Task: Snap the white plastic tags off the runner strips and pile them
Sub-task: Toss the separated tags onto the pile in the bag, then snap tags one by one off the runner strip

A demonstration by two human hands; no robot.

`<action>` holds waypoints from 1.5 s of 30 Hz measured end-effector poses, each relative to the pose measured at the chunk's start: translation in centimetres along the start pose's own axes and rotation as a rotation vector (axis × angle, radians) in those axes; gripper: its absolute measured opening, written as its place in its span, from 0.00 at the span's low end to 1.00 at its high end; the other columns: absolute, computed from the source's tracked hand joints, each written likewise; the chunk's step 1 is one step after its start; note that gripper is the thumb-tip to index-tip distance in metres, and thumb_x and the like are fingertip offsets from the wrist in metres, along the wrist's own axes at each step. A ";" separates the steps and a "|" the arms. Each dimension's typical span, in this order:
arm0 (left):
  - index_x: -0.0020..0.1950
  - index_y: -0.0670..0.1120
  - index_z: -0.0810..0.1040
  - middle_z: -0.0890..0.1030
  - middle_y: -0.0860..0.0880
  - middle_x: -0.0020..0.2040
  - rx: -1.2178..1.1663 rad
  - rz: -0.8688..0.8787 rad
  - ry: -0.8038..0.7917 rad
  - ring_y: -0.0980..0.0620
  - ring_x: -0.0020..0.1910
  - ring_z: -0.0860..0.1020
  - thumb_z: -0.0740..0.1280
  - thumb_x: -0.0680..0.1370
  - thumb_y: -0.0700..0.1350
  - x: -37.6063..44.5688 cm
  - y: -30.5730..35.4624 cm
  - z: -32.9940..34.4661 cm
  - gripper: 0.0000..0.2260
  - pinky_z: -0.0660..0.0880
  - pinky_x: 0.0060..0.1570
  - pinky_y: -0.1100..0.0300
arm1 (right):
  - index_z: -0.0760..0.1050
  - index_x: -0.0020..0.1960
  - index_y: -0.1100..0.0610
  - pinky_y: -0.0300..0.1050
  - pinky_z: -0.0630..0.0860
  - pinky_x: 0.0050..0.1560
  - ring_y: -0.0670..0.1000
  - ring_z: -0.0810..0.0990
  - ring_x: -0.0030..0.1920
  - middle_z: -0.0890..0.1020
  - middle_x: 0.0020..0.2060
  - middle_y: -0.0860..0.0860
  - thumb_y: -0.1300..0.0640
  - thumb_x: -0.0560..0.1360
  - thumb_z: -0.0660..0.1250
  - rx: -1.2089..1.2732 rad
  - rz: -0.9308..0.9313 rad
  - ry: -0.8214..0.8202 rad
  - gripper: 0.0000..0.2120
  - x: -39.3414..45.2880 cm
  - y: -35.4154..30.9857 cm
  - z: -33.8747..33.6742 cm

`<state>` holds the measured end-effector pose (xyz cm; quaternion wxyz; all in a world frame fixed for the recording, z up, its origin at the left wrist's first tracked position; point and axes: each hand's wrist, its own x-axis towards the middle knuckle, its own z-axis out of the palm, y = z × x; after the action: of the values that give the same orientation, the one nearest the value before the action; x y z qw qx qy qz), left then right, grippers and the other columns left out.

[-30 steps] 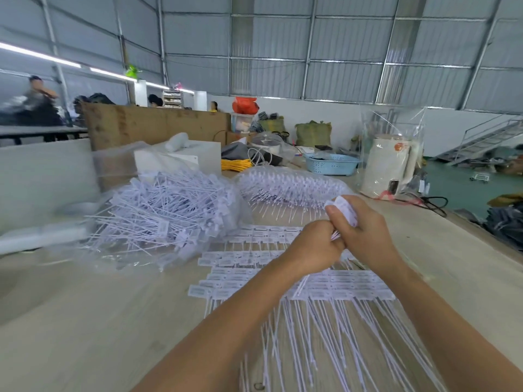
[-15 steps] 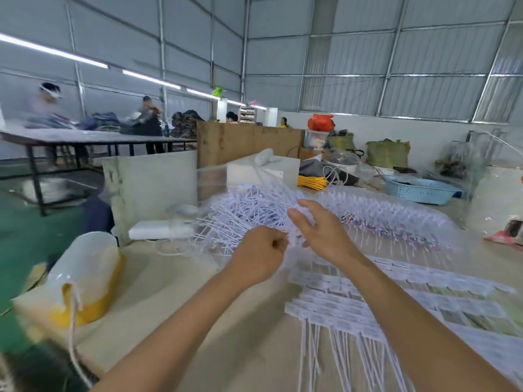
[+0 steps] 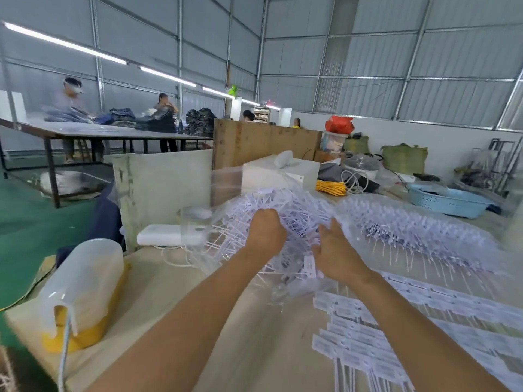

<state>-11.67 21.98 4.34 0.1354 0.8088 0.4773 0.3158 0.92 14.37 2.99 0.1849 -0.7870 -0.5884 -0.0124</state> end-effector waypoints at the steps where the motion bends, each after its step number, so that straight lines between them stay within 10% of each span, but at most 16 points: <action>1: 0.52 0.35 0.74 0.75 0.39 0.51 0.058 0.023 0.006 0.43 0.51 0.75 0.58 0.76 0.31 0.2 0.4 0.7 0.08 0.66 0.43 0.62 | 0.49 0.77 0.61 0.48 0.59 0.71 0.55 0.47 0.77 0.40 0.76 0.57 0.57 0.81 0.56 0.021 0.039 0.028 0.27 0.2 0.3 -0.3; 7: 0.65 0.37 0.69 0.66 0.39 0.63 0.554 0.056 -0.054 0.42 0.63 0.64 0.61 0.77 0.41 0.6 0.5 3.8 0.17 0.66 0.63 0.49 | 0.49 0.76 0.59 0.52 0.60 0.71 0.60 0.52 0.75 0.50 0.76 0.60 0.61 0.78 0.60 -0.081 0.104 0.003 0.31 0.0 2.4 -1.3; 11: 0.63 0.43 0.73 0.66 0.41 0.64 0.723 0.041 -0.103 0.42 0.63 0.64 0.60 0.77 0.46 0.3 0.8 2.5 0.16 0.63 0.63 0.46 | 0.62 0.69 0.62 0.48 0.73 0.52 0.59 0.75 0.59 0.74 0.60 0.61 0.69 0.73 0.62 -0.135 0.139 0.098 0.25 -1.4 3.1 -2.2; 17: 0.65 0.43 0.71 0.66 0.40 0.65 0.819 0.037 -0.076 0.41 0.64 0.64 0.59 0.77 0.45 -3.3 3.9 1.1 0.18 0.64 0.62 0.45 | 0.70 0.67 0.59 0.43 0.72 0.54 0.58 0.77 0.58 0.78 0.59 0.59 0.66 0.74 0.62 0.033 0.136 0.210 0.21 -5.6 6.8 -6.1; 22: 0.61 0.42 0.73 0.70 0.43 0.60 0.574 0.418 0.064 0.42 0.60 0.67 0.63 0.76 0.47 -8.0 10.0 1.1 0.15 0.67 0.56 0.48 | 0.77 0.60 0.60 0.39 0.69 0.59 0.55 0.78 0.57 0.80 0.58 0.55 0.65 0.75 0.62 0.033 0.297 0.285 0.15 -12.2 14.3 -9.8; 27: 0.56 0.42 0.81 0.78 0.44 0.56 0.005 0.761 -0.427 0.45 0.57 0.75 0.62 0.78 0.41 -11.4 15.5 5.0 0.11 0.72 0.55 0.56 | 0.79 0.54 0.62 0.34 0.66 0.46 0.55 0.79 0.52 0.82 0.51 0.56 0.64 0.76 0.62 0.033 0.422 0.188 0.10 -18.8 19.4 -9.6; 33: 0.61 0.45 0.78 0.78 0.47 0.59 0.136 0.692 -0.670 0.47 0.59 0.74 0.64 0.78 0.53 -12.0 18.2 10.2 0.16 0.71 0.56 0.56 | 0.78 0.56 0.67 0.31 0.69 0.48 0.55 0.79 0.52 0.81 0.53 0.61 0.70 0.75 0.61 0.218 0.410 0.175 0.12 -20.7 21.2 -8.3; 37: 0.46 0.50 0.78 0.78 0.50 0.45 0.143 0.635 -0.678 0.48 0.52 0.76 0.66 0.77 0.54 -11.6 19.0 11.4 0.08 0.70 0.54 0.54 | 0.79 0.57 0.63 0.37 0.70 0.57 0.55 0.79 0.55 0.81 0.55 0.57 0.68 0.76 0.61 0.110 0.331 0.146 0.13 -20.6 22.1 -7.4; 45: 0.61 0.56 0.75 0.74 0.48 0.49 -0.006 0.765 -0.498 0.46 0.53 0.75 0.65 0.75 0.60 -13.1 22.3 12.7 0.17 0.70 0.52 0.54 | 0.80 0.44 0.59 0.42 0.75 0.39 0.48 0.79 0.35 0.82 0.37 0.56 0.58 0.79 0.62 0.639 0.357 0.354 0.10 -20.3 21.3 -8.4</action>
<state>7.24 0.51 1.30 0.1222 0.9778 0.0962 0.1404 16.21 -11.98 0.08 0.5177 -0.7656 -0.3757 0.0682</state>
